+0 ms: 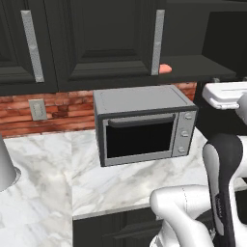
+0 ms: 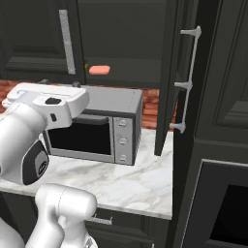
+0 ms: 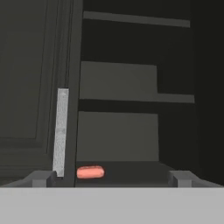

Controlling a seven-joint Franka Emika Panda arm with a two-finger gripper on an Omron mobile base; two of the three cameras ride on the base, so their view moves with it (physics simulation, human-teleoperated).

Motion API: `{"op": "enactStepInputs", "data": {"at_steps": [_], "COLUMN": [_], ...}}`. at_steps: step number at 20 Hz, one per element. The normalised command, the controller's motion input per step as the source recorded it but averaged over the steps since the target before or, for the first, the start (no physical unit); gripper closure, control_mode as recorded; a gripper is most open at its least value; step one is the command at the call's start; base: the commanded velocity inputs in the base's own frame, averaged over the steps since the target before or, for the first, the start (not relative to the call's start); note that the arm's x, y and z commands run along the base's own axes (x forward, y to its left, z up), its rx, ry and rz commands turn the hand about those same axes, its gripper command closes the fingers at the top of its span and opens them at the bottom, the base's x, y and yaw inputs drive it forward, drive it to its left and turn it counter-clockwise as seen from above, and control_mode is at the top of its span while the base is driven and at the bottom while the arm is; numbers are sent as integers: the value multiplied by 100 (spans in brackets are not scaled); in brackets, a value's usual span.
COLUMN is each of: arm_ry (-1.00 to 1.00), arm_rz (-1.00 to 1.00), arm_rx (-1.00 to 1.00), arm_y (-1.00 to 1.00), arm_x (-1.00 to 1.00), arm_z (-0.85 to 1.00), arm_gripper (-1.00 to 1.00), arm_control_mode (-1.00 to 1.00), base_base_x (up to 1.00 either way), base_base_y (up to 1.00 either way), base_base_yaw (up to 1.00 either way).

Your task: Pick up the bar soap and sponge from the sink, and place them back in the cabinet, and close the cabinet doors.

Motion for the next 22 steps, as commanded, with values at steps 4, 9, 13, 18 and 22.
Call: {"op": "enactStepInputs", "data": {"at_steps": [4,9,13,18,22], "arm_ry": [0,0,0,0,0], "arm_rz": [0,0,0,0,0], "arm_rx": [0,0,0,0,0], "arm_y": [-13,-16,-20,-16,-16], "arm_x": [-36,-34,-35,-36,-38], "arm_z": [0,0,-1,-10,-5], "arm_gripper": [-100,-100,-100,-100,-100], "arm_control_mode": [-100,-100,-100,-100,-100], "base_base_x": [0,0,0,0,0], "base_base_y": [0,0,0,0,0], "base_base_yaw": [0,0,0,0,0]}}
